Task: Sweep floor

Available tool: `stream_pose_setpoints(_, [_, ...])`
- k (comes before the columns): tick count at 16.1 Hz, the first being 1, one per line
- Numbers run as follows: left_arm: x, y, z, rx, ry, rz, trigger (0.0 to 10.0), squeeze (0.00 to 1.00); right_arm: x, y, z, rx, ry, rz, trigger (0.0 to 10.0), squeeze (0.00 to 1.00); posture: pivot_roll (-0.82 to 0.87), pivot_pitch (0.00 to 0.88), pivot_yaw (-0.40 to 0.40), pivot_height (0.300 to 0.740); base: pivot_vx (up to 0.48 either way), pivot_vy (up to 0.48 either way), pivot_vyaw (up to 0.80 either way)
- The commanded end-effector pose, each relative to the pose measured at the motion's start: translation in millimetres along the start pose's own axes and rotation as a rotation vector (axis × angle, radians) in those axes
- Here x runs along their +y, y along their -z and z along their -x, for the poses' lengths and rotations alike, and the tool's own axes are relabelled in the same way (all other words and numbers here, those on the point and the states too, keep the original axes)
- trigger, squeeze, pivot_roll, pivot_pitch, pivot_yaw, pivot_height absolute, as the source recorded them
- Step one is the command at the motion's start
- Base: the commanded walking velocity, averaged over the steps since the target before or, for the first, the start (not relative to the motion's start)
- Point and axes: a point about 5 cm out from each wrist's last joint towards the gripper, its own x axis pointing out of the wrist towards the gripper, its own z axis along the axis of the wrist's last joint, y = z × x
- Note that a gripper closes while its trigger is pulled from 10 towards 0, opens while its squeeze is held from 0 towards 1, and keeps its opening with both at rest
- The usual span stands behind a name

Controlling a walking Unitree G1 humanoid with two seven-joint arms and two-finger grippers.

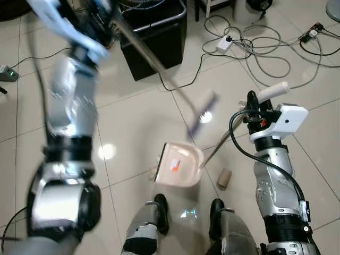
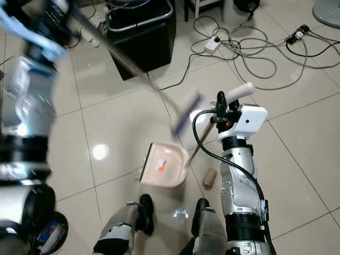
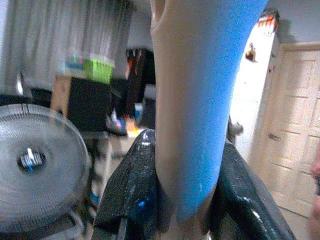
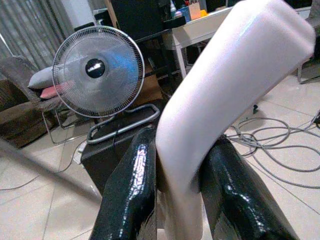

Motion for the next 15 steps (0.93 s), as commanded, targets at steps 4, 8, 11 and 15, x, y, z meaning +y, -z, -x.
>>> stream_pose_setpoints(4, [21.4, 8.4, 12.5, 0.086, -0.110, -0.183, 10.0, 0.00, 0.5, -8.7, 5.0, -0.037, -0.003, -0.012, 10.0, 0.00, 0.02, 0.198, 0.129, 0.740, 0.000, 0.000, 0.00])
stream_pose_setpoints(8, [53.1, 41.5, 54.1, 0.330, -0.327, -0.366, 10.0, 0.00, -5.5, -53.6, 3.1, -0.140, 0.009, 0.035, 10.0, 0.00, -0.01, 0.169, 0.129, 0.740, 0.000, 0.000, 0.00])
stream_pose_setpoints(11, [56.2, 58.0, 87.3, 0.415, -0.363, -0.404, 10.0, 0.00, -14.1, -66.2, 7.3, -0.095, -0.021, 0.133, 10.0, 0.00, -0.02, 0.162, 0.120, 0.740, 0.000, 0.000, 0.00])
stream_pose_setpoints(15, [45.9, 84.4, 138.1, 0.521, -0.417, -0.469, 10.0, 0.00, -12.9, -38.8, 7.7, -0.010, -0.128, 0.344, 10.0, 0.00, 0.00, 0.199, 0.117, 0.740, 0.000, 0.000, 0.00])
